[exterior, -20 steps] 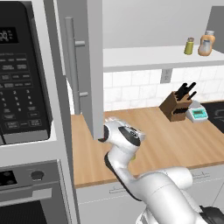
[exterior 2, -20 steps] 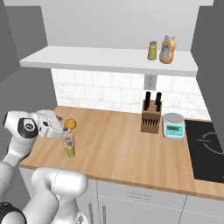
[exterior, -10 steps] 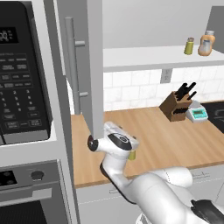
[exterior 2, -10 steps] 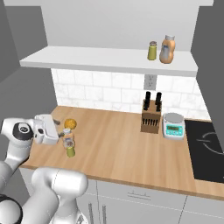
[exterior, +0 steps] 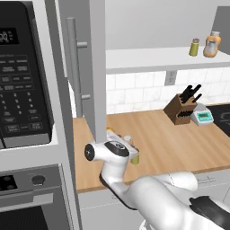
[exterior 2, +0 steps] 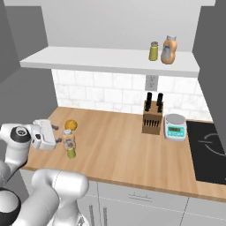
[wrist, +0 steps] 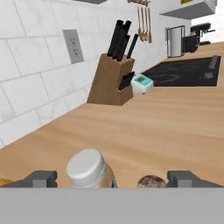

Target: Put the shaker and condiment bottle from the counter next to their counterparts in the cabinet.

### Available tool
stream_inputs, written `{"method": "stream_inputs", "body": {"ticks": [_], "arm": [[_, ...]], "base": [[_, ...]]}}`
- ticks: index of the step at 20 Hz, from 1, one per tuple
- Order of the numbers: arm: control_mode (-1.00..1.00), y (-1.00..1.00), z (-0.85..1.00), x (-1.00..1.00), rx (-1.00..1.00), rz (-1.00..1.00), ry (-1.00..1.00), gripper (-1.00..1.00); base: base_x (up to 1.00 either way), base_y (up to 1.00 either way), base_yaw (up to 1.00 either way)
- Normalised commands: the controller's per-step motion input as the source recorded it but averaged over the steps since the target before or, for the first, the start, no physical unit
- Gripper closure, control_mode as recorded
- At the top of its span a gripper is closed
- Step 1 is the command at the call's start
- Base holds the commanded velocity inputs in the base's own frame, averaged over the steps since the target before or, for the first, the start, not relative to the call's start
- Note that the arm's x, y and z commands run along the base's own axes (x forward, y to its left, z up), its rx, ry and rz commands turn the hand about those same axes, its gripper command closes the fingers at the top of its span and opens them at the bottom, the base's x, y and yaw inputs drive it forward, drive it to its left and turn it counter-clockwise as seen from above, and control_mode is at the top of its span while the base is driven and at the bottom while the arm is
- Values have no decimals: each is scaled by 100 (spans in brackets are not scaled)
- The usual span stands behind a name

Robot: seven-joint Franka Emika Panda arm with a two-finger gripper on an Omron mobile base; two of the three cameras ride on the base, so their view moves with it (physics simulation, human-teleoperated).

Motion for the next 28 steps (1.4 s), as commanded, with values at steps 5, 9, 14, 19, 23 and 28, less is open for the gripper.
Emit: {"method": "stream_inputs", "body": {"ticks": [5,9,14,19,23,28], "arm": [[-100,0,-21,0,0,-2,0,-100],[-100,0,-8,0,0,-2,0,-100],[-100,0,-13,2,0,-1,1,-100],[-100,0,-13,13,0,0,3,-100],[-100,0,-9,13,0,0,3,-100],[-100,2,-14,13,0,0,5,-100]], "base": [[0,0,0],[0,0,0],[0,0,0],[0,0,0],[0,0,0],[0,0,0]]}}
